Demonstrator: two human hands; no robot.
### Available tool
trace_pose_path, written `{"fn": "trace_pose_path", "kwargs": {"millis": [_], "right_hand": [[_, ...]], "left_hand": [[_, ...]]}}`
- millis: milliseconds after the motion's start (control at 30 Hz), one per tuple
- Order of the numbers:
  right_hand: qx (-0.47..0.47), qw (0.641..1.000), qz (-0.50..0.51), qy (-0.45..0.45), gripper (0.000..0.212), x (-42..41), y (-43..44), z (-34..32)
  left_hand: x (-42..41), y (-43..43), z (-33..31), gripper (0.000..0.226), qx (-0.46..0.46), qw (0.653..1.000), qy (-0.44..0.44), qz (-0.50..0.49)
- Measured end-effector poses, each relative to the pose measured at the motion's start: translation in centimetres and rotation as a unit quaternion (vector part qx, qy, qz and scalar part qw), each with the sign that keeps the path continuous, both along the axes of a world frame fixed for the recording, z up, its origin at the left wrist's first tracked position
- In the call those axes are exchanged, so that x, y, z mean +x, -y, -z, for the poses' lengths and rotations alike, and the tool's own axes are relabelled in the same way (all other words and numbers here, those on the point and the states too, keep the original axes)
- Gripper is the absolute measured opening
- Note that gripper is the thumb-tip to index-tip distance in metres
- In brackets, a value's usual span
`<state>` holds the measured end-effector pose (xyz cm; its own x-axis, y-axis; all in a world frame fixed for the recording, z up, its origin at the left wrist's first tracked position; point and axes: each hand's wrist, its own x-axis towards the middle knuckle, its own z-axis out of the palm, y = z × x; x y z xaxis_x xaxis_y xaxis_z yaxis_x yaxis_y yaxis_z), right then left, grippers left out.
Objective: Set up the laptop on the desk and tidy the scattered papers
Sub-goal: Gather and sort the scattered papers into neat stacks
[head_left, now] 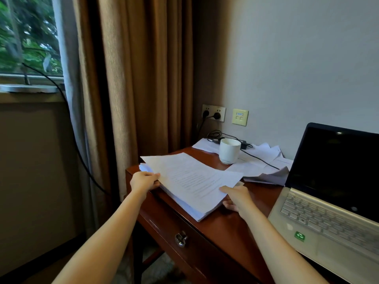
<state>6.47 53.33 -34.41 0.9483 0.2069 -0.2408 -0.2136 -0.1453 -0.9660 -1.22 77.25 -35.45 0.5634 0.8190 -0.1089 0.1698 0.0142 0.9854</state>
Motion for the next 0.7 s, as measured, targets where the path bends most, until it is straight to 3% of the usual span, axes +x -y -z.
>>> {"fn": "trace_pose_path", "kwargs": {"millis": [67,200,333,500,633,700], "right_hand": [[-0.068,0.997,0.009,0.023,0.011,0.3,0.3,0.0],[-0.114,0.992,0.010,0.054,0.015,0.4,0.6,0.0],[-0.187,0.979,0.007,0.081,0.028,0.4,0.8,0.1],[-0.392,0.900,-0.025,0.190,0.025,0.2,1.1,-0.3],[-0.400,0.869,0.003,0.291,0.010,0.9,2.4,-1.8],[-0.449,0.816,0.005,0.364,0.018,1.9,3.4,-2.7]], "left_hand": [[0.1,0.0,0.1,0.019,-0.021,1.000,0.001,-0.010],[0.2,0.4,0.0,0.018,-0.035,0.999,-0.003,-0.029],[0.3,0.5,0.3,0.021,0.001,0.999,-0.023,-0.034],[0.0,0.9,-0.1,0.008,0.190,0.975,-0.112,-0.023],[1.0,2.7,-1.8,0.007,0.306,0.945,-0.106,0.031],[2.4,3.9,-2.8,0.008,0.346,0.931,-0.086,0.074]]}}
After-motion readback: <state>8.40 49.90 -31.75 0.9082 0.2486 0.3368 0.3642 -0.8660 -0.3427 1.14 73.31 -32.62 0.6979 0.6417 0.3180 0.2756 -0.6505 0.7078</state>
